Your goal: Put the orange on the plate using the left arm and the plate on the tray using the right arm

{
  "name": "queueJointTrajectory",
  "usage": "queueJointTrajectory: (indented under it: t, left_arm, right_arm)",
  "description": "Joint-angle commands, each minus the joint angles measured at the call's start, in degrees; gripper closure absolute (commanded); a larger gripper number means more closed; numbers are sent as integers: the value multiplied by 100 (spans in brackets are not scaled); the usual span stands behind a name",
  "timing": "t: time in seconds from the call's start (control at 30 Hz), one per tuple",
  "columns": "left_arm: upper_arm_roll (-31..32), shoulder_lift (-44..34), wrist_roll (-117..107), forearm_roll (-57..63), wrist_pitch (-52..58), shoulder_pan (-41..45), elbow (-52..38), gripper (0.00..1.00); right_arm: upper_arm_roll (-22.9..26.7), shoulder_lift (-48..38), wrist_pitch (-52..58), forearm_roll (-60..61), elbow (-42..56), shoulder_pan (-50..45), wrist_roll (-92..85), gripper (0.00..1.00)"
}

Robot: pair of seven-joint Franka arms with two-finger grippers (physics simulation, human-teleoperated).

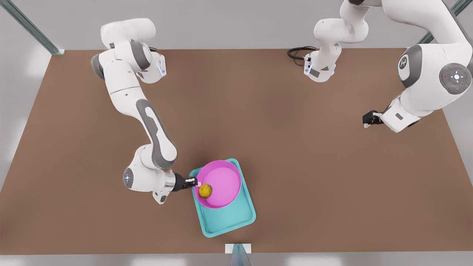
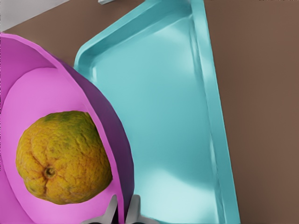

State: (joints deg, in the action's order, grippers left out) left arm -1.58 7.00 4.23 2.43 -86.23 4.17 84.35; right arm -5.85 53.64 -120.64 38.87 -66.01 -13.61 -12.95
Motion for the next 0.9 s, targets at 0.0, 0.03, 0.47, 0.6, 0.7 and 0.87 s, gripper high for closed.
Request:
queueJointTrajectory:
  t: [0.0, 0.03, 0.47, 0.6, 0.7, 0.87]
  left_arm:
    - [0, 3, -45, 3, 0, -4, -68, 0]
    - [0, 74, -36, -5, 9, -4, -121, 0]
    - [0, 109, -27, 3, 18, -4, -165, 0]
    - [0, 109, -27, 3, 18, -4, -165, 0]
    - [0, 126, -27, 3, 27, -4, -165, 0]
    - [0, 135, -27, 3, 18, -4, -165, 0]
  right_arm:
    - [-4, 191, 76, -99, 229, -27, -929, 79]
    - [-4, 235, 58, -99, 291, -27, -929, 79]
    - [400, -379, 1637, -642, 299, -10, -921, 0]
    - [567, -2294, 3705, -4079, 247, 8, -745, 0]
    - [541, -3755, 4760, -4722, -34, 43, -463, 0]
    - [559, -4353, 4743, -4722, -579, 254, -103, 0]
